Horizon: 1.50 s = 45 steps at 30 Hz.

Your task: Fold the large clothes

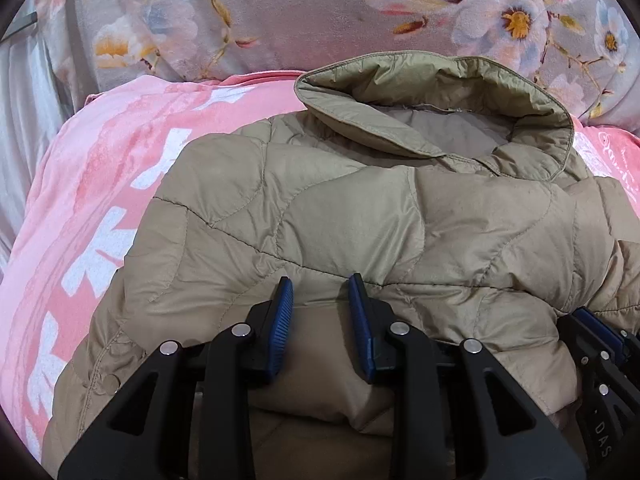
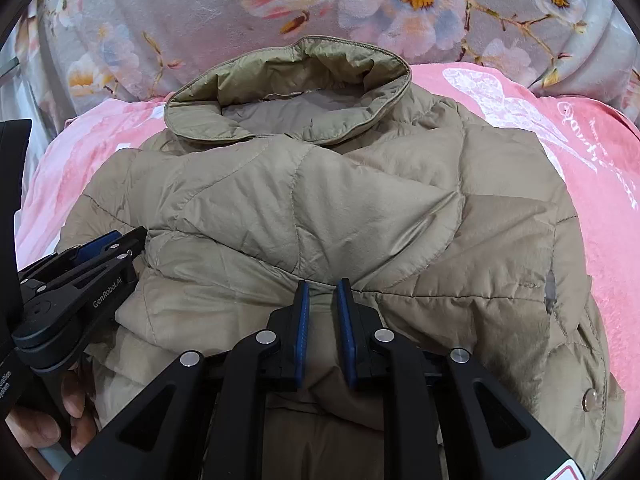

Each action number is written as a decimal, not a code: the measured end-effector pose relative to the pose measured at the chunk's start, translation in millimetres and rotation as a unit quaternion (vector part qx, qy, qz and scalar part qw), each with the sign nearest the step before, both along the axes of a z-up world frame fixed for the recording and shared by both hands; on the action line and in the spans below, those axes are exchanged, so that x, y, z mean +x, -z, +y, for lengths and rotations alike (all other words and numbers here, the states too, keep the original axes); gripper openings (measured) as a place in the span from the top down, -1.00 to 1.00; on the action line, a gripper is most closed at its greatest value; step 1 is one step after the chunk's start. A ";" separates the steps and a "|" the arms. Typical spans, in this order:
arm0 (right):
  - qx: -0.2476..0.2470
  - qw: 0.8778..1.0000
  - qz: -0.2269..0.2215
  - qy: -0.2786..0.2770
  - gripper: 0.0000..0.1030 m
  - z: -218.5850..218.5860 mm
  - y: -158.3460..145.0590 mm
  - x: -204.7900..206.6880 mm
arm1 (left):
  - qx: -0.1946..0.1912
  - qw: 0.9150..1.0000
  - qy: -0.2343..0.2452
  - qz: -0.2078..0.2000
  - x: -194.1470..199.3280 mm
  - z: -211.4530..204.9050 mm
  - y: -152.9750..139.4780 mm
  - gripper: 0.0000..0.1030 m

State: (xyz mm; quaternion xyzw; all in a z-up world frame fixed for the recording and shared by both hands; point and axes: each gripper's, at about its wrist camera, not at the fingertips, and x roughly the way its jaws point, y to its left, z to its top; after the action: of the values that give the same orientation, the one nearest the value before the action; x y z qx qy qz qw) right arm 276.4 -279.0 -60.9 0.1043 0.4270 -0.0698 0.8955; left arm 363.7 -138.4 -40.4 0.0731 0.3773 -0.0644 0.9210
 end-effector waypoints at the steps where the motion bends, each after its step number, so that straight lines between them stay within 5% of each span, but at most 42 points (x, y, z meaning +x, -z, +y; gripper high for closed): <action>1: 0.001 1.000 0.000 0.000 0.69 -0.2 -0.2 0.1 | 0.001 1.000 0.000 -0.001 -0.1 -0.4 -0.1 0.46; 21: 0.016 1.000 -0.004 0.004 0.70 -5.7 0.9 0.9 | 0.016 1.000 -0.001 -0.005 -0.5 -4.1 0.9 0.45; 23: 0.033 0.999 -0.007 0.002 0.69 -10.0 -1.1 0.2 | -0.012 1.000 0.008 0.001 0.0 3.0 -2.6 0.38; 27: 0.056 0.998 -0.029 -0.008 0.27 -29.6 -27.3 -6.2 | -0.093 0.994 0.043 0.026 -1.1 30.6 -37.8 0.13; 31: 0.105 0.992 -0.063 0.030 0.08 -60.8 -53.0 16.1 | -0.146 0.988 0.049 -0.002 24.7 35.3 -92.8 -0.52; 34: 0.167 0.982 -0.069 0.058 0.08 -81.9 -52.9 48.1 | -0.190 0.979 0.052 0.045 69.0 22.2 -94.6 -0.53; 39: 0.214 0.973 -0.035 0.074 0.14 -89.6 -27.3 93.5 | -0.215 0.970 0.032 0.112 118.7 2.8 -55.9 0.00; 42: 0.195 0.979 -0.020 0.063 0.88 -83.2 -19.8 101.7 | -0.201 0.970 0.036 0.129 121.6 -3.8 -38.2 0.66; 45: 0.163 0.985 -0.043 0.048 0.91 -76.9 -29.4 92.0 | -0.183 0.975 0.047 0.119 113.0 -3.2 -32.5 0.87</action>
State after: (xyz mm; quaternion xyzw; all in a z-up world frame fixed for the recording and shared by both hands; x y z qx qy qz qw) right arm 368.3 -355.9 -31.5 0.2718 0.3880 -0.0377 0.8799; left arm 476.7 -141.6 -7.9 -0.0866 0.4617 -0.1839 0.8634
